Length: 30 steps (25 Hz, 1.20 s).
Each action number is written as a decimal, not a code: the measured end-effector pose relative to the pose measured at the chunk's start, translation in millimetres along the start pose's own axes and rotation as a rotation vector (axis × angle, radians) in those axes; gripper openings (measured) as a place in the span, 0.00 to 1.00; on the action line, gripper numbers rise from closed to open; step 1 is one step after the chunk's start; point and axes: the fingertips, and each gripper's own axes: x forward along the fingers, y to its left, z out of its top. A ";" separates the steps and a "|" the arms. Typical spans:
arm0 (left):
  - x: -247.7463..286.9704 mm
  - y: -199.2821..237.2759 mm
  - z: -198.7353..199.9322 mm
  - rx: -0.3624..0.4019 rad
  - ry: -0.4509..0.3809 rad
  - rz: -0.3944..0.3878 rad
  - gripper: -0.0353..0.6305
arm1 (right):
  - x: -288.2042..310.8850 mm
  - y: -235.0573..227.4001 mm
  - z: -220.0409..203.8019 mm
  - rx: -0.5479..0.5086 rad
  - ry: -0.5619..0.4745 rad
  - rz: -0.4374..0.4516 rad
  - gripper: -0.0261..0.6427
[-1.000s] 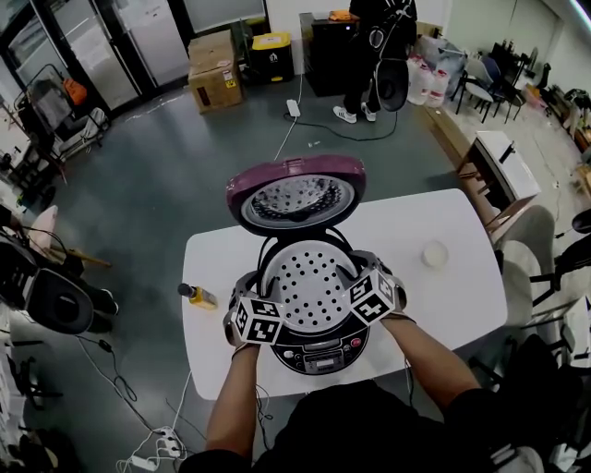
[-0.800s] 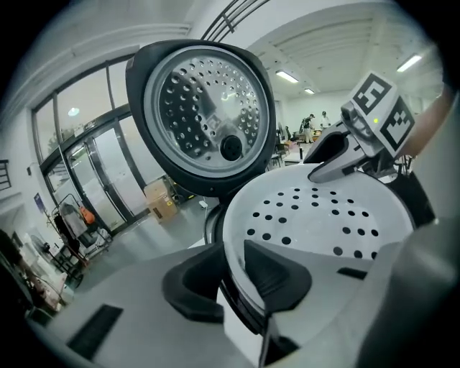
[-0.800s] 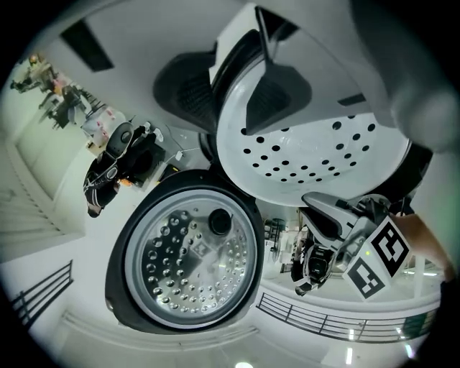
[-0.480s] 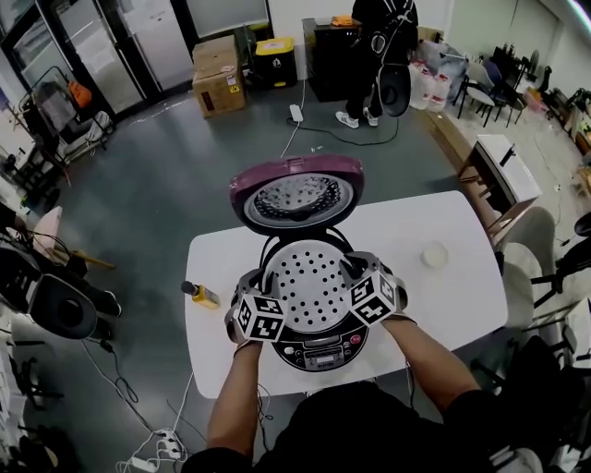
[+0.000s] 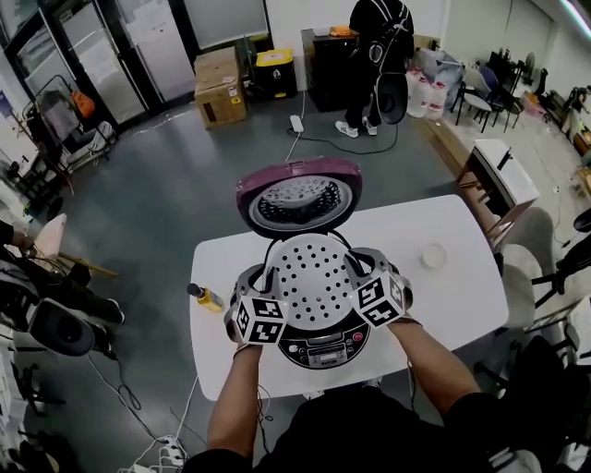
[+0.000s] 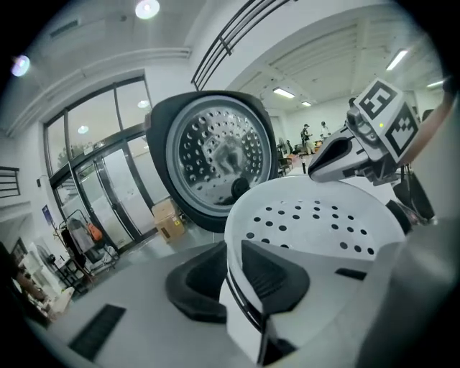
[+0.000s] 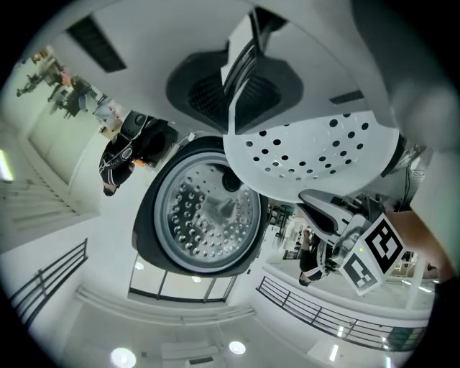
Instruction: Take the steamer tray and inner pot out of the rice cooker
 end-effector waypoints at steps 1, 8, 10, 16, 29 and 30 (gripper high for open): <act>-4.9 1.3 6.1 0.003 -0.018 0.007 0.15 | -5.0 -2.1 3.9 -0.005 -0.010 -0.015 0.08; -34.3 -2.9 50.8 0.041 -0.137 0.010 0.15 | -45.1 -21.7 19.2 -0.020 -0.047 -0.134 0.08; -38.1 -9.0 65.1 0.057 -0.166 0.003 0.15 | -58.9 -31.4 19.8 -0.015 -0.058 -0.169 0.08; -40.1 -44.4 103.4 0.093 -0.214 -0.030 0.15 | -101.7 -63.3 4.1 0.002 -0.071 -0.247 0.08; -13.3 -174.0 173.7 0.125 -0.239 -0.104 0.15 | -184.6 -149.6 -86.6 0.012 -0.026 -0.319 0.08; -11.3 -183.0 176.7 0.125 -0.237 -0.111 0.15 | -190.2 -153.8 -92.9 0.009 -0.020 -0.318 0.08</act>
